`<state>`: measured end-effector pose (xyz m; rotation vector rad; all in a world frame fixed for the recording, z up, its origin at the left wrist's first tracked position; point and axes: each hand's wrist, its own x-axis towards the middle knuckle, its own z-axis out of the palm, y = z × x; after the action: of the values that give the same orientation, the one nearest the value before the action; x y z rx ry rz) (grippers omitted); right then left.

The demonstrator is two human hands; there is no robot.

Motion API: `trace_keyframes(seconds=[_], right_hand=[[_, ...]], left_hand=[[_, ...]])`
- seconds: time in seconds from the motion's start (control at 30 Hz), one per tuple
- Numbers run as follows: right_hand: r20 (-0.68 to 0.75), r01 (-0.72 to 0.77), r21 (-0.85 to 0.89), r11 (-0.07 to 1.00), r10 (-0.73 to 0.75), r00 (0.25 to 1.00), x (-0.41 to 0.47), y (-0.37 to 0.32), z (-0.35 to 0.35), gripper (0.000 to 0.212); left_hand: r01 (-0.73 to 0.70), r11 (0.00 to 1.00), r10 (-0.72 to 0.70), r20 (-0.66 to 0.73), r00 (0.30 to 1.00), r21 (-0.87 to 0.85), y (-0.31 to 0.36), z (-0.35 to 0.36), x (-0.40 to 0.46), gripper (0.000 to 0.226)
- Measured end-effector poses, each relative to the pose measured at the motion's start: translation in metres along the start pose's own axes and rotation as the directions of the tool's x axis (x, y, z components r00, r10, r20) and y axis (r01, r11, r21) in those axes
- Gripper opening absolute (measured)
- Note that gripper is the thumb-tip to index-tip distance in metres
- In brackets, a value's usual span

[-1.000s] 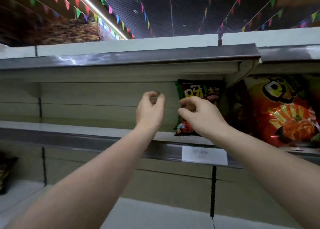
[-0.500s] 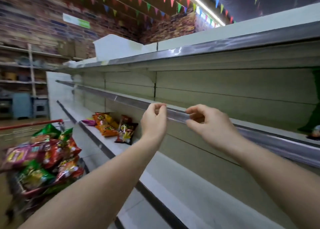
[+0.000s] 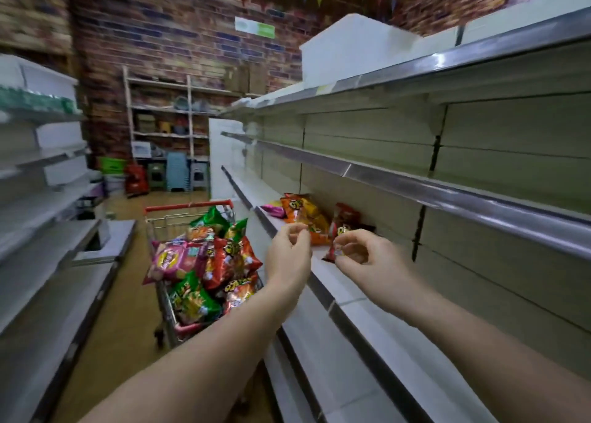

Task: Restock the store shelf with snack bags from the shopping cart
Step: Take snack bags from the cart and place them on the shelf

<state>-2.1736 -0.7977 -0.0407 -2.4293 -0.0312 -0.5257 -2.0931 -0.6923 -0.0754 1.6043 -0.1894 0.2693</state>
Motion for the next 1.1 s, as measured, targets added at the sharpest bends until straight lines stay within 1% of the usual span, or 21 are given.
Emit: trace_keyframes(seconds=[0.23,0.43,0.53,0.63,0.8,0.97,1.1], right_hand=[[0.140,-0.032,0.091,0.995,0.019,0.990,0.075,0.015,0.084,0.035],[0.257,-0.070,0.119,0.990,0.037,0.966,0.119,0.038,0.137,0.035],[0.306,-0.083,0.117,0.990,0.044,0.951,0.142,0.054,0.162,0.036],[0.357,-0.111,0.150,0.982,0.051,0.933,0.167,0.069,0.182,0.037],[0.434,-0.166,0.212,0.963,0.059,0.899,0.207,0.086,0.219,0.037],[0.521,-0.267,0.227,0.937,0.115,0.846,0.237,0.092,0.261,0.040],[0.557,-0.294,0.213,0.932,0.132,0.820,0.269,0.094,0.294,0.039]], left_hand=[[0.132,0.986,-0.120,-0.115,0.986,0.104,-0.069,-0.051,0.065,0.012],[0.269,0.955,-0.242,-0.191,0.951,0.126,-0.122,-0.064,0.095,0.009],[0.324,0.937,-0.289,-0.231,0.929,0.130,-0.141,-0.068,0.108,0.012],[0.373,0.918,-0.327,-0.273,0.905,0.137,-0.154,-0.072,0.125,0.011],[0.442,0.886,-0.386,-0.304,0.871,0.143,-0.179,-0.077,0.149,0.013],[0.535,0.833,-0.468,-0.339,0.816,0.137,-0.206,-0.079,0.169,0.007],[0.548,0.826,-0.486,-0.326,0.811,0.131,-0.226,-0.087,0.205,0.013]])
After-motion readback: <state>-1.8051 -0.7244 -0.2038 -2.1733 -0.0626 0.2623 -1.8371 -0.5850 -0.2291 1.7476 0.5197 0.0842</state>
